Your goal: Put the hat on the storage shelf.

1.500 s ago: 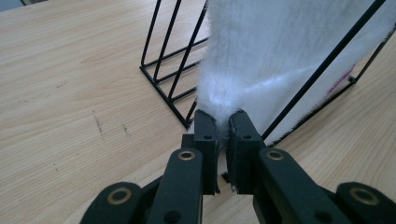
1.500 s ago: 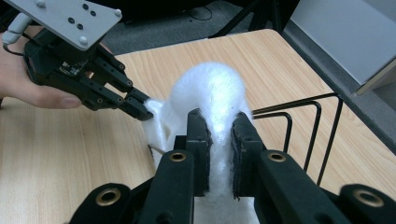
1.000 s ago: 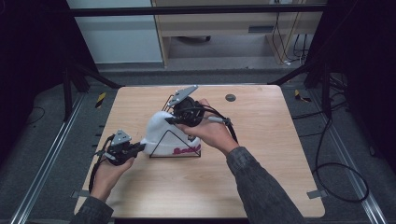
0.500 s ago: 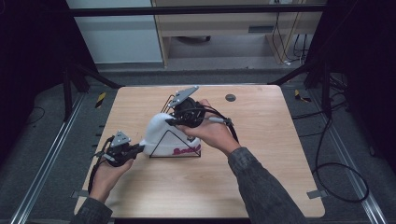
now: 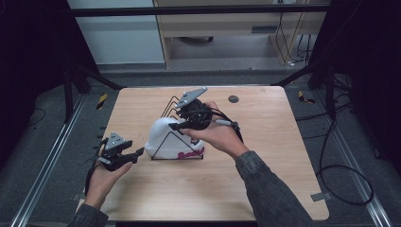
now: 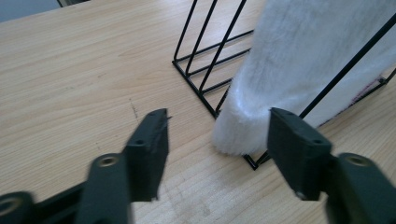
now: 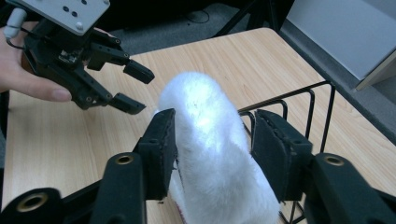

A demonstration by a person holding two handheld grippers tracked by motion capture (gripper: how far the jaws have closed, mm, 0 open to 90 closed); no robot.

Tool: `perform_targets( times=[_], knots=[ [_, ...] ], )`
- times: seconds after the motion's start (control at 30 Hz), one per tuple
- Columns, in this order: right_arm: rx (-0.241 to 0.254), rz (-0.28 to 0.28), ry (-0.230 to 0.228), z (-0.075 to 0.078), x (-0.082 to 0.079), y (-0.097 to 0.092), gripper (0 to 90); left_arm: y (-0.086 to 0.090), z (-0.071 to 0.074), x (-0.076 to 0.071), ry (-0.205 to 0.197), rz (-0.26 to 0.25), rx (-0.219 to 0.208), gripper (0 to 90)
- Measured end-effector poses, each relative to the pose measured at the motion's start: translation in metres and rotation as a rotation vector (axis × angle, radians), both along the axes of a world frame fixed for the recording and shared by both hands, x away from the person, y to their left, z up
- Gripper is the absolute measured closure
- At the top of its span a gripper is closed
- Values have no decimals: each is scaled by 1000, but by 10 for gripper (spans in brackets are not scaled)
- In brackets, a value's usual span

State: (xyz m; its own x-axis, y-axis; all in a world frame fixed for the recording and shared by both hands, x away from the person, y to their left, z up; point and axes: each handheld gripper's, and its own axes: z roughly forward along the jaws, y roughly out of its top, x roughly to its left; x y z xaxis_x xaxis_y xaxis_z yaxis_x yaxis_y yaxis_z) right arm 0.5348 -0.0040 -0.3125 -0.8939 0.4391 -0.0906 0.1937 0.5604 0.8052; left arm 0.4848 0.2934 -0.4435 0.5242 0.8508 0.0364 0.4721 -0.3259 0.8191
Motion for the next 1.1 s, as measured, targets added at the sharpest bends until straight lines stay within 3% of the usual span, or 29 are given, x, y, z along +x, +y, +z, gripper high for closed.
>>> perform_targets(
  times=[0.27,0.4,0.6,0.67,0.77,0.8,0.87,1.03,1.07,1.1],
  knots=[
    [15,-25,-16,3,-3,-4,390,0,2,-3,10,8,-21,103],
    [42,-87,-37,7,-3,-9,237,1,3,-5,29,12,-29,45],
    [64,-175,-84,13,-6,-22,136,5,-1,-8,47,-13,-8,24],
    [68,-235,-103,14,-7,-39,95,9,-6,-9,56,1,-9,24],
    [69,-268,-112,13,-9,-53,91,12,-9,-11,66,-6,-7,26],
    [74,-299,-112,10,-12,-69,88,14,-12,-13,68,-25,1,25],
    [81,-315,-109,8,-14,-81,86,14,-12,-14,70,-34,11,25],
    [70,-353,-91,-2,-19,-106,96,15,-10,-16,76,-23,5,26],
    [59,-371,-86,-9,-21,-118,145,15,-10,-17,78,-23,3,26],
    [59,-371,-86,-9,-21,-118,145,15,-10,-17,78,-23,3,26]
  ],
)
